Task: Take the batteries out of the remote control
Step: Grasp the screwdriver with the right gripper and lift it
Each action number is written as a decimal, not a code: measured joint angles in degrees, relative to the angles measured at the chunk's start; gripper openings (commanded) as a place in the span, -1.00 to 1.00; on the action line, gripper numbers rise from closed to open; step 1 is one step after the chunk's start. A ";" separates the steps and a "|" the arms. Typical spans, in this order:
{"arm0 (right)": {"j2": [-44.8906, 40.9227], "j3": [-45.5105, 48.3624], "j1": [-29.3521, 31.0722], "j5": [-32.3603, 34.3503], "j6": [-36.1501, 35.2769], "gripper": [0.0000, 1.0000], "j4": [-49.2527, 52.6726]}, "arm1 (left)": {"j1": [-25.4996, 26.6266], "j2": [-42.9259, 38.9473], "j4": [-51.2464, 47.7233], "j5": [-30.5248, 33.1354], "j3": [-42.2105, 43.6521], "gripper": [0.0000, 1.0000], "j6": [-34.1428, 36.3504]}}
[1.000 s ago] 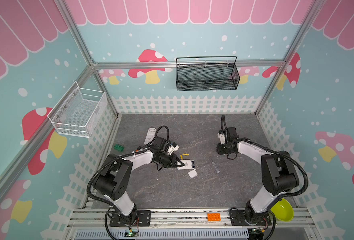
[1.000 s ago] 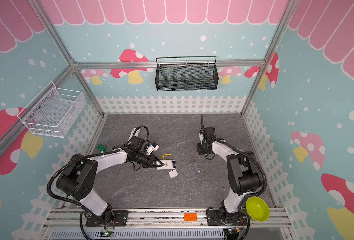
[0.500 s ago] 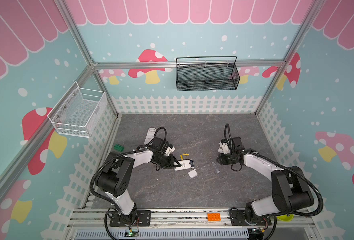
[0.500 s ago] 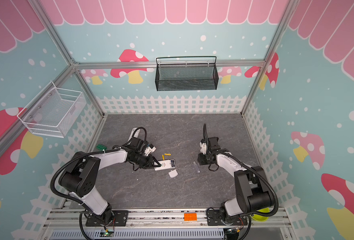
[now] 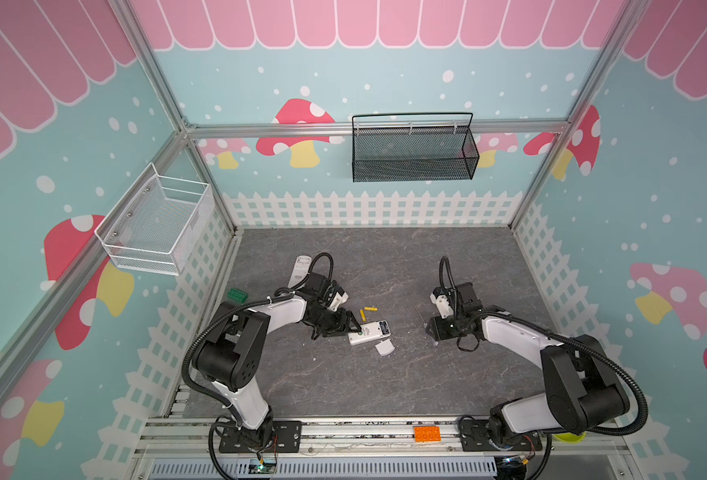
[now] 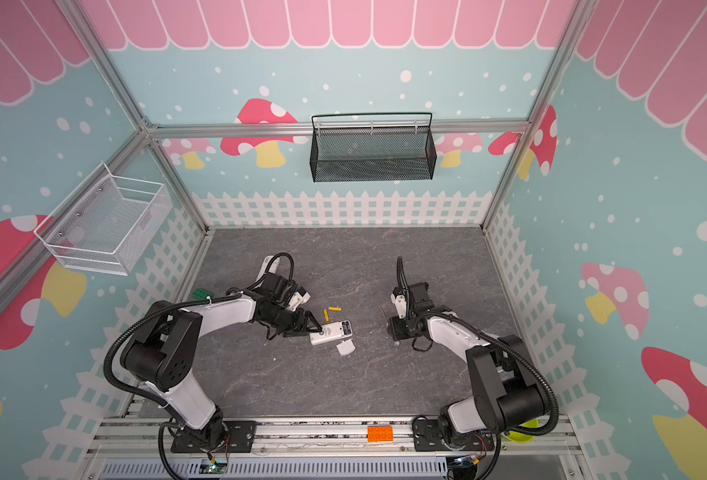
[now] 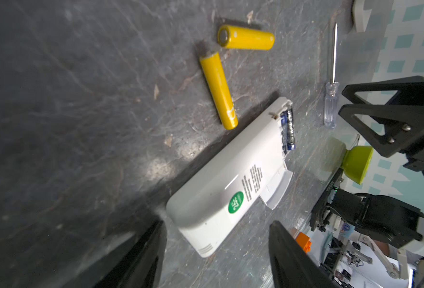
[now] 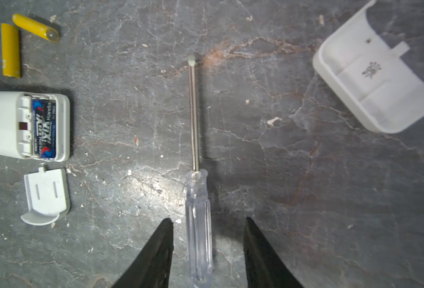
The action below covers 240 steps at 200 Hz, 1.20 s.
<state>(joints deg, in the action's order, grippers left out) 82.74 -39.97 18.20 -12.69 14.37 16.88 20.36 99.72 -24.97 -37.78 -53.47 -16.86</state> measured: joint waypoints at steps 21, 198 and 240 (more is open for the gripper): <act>0.02 0.07 0.96 0.07 0.02 -0.08 -0.26 | -0.07 -0.81 -0.59 2.62 -0.59 0.62 1.46; 1.70 0.15 2.93 5.49 -0.98 -0.79 -0.70 | -0.15 -12.13 -4.66 14.60 -6.91 0.98 16.09; -0.31 -5.38 5.18 8.70 -6.62 -0.83 0.35 | -2.89 -14.10 -6.25 11.10 -8.72 0.97 16.02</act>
<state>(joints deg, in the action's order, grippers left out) 82.43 -45.34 23.38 -3.99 7.75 17.23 17.47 85.62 -31.22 -26.68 -62.19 -0.84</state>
